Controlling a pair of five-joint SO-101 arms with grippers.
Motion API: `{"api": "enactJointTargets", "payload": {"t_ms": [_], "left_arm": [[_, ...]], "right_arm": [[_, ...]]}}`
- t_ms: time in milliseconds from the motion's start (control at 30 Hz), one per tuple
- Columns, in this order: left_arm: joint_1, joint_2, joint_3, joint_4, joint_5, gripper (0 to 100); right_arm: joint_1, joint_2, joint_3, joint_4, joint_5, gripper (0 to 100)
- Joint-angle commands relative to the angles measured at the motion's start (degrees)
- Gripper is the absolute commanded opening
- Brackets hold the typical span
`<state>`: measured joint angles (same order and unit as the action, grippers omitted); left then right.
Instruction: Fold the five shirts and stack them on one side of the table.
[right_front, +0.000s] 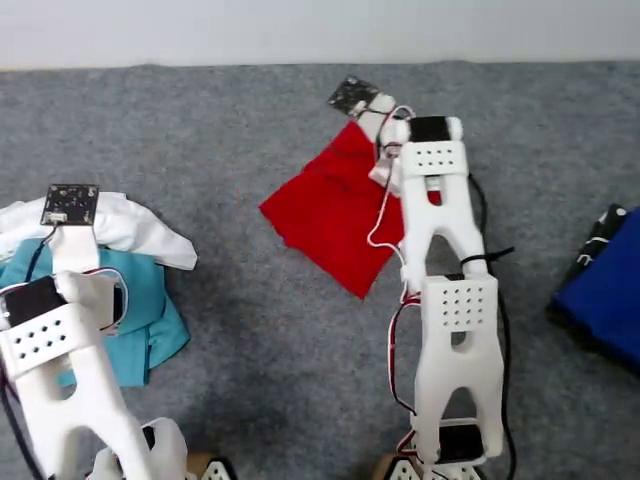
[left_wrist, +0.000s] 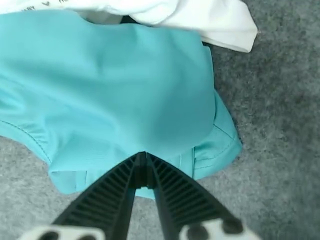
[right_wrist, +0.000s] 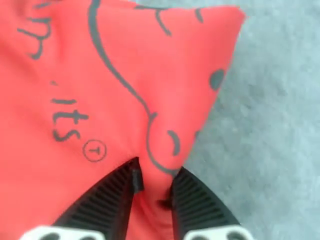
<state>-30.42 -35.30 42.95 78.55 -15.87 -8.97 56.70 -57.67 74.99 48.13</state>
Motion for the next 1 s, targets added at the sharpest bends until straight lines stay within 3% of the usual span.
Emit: {"api": "enactJointTargets", "payload": {"t_ms": [0,200,400,700,967], "left_arm": [[0.09,-1.41,-0.13,0.35,-0.09,0],[0.18,-1.41,-0.22,0.26,-0.09,0],[0.26,-1.41,-0.22,-0.09,-0.09,0],[0.35,-1.41,-0.22,-0.18,-0.09,0],[0.35,-1.05,-0.22,-0.18,0.00,0]], "right_arm": [[-1.01,-0.92,-3.08,-1.63,0.53,7.9],[-0.92,-1.80,-6.95,-1.10,-14.86,22.1],[-0.84,-2.07,-16.18,4.44,-23.74,22.2],[-0.92,-2.07,-34.81,26.68,-39.65,22.1],[-0.75,-4.18,-37.98,27.82,-53.71,22.1]]}}
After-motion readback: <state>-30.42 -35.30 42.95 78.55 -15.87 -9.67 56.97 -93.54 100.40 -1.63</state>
